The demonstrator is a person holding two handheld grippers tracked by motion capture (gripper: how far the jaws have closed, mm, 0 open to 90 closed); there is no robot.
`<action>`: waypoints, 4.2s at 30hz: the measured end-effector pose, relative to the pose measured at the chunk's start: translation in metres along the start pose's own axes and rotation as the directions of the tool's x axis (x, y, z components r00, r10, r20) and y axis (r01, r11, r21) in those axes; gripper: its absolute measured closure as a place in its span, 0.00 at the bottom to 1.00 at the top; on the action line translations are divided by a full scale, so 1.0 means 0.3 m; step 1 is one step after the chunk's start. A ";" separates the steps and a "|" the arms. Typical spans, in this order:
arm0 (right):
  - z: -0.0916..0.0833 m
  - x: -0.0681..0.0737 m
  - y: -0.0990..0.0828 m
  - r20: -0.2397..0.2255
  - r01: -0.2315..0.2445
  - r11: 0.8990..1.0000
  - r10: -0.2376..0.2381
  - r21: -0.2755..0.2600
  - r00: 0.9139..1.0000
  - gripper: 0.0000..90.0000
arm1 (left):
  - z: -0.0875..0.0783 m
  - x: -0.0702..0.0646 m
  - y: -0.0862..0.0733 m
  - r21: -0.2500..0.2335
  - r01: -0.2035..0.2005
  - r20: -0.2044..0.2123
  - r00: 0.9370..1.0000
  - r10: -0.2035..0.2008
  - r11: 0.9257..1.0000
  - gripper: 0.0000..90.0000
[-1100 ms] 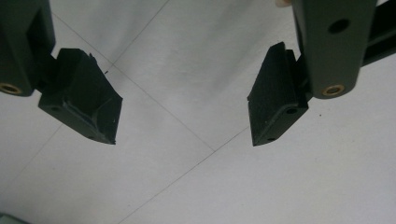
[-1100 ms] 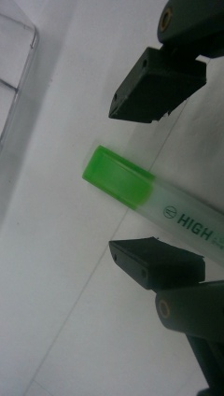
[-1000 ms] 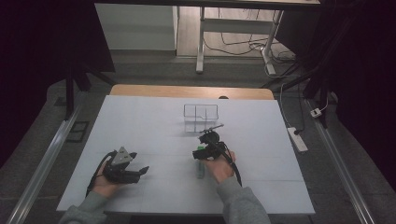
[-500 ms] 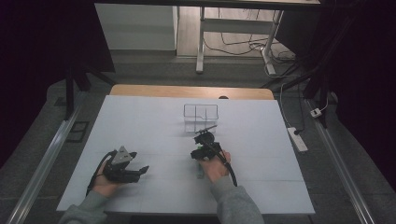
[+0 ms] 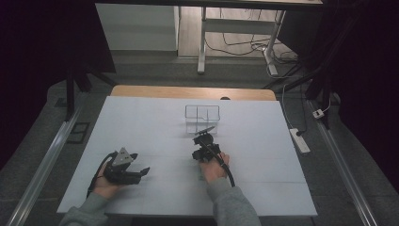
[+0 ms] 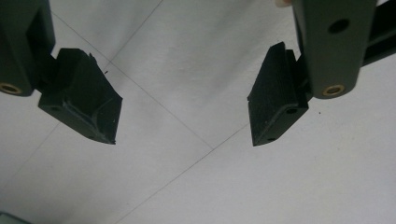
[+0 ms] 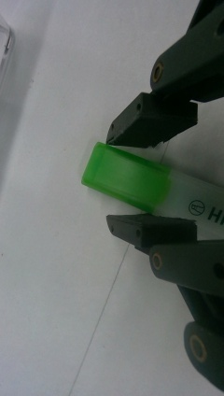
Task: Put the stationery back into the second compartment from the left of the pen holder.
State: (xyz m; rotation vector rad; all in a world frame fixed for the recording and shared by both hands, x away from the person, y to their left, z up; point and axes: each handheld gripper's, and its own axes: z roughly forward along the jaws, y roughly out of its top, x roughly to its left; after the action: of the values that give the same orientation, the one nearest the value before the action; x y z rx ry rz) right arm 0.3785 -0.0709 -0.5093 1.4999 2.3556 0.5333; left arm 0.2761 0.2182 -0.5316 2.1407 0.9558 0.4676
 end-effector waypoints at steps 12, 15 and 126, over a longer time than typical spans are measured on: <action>-0.004 0.002 -0.004 0.014 -0.025 1.000 0.025 -0.008 1.000 0.75 | 0.001 0.000 -0.003 -0.001 0.014 -0.001 1.000 -0.014 1.000 0.29; -0.004 0.001 -0.003 0.010 -0.023 1.000 0.023 -0.006 1.000 0.75 | 0.000 0.002 -0.003 0.006 0.006 -0.002 1.000 -0.006 1.000 0.29; -0.206 -0.258 0.129 -0.460 -0.053 0.793 -0.296 -0.607 0.837 0.75 | 0.002 0.001 -0.018 0.043 -0.005 -0.035 0.999 0.006 0.999 0.29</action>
State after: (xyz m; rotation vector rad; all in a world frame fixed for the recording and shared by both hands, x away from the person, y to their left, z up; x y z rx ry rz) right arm 0.4143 -0.1356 -0.4327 0.9516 2.2678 1.6724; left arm 0.2739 0.2206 -0.5361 2.1805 0.9874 0.4928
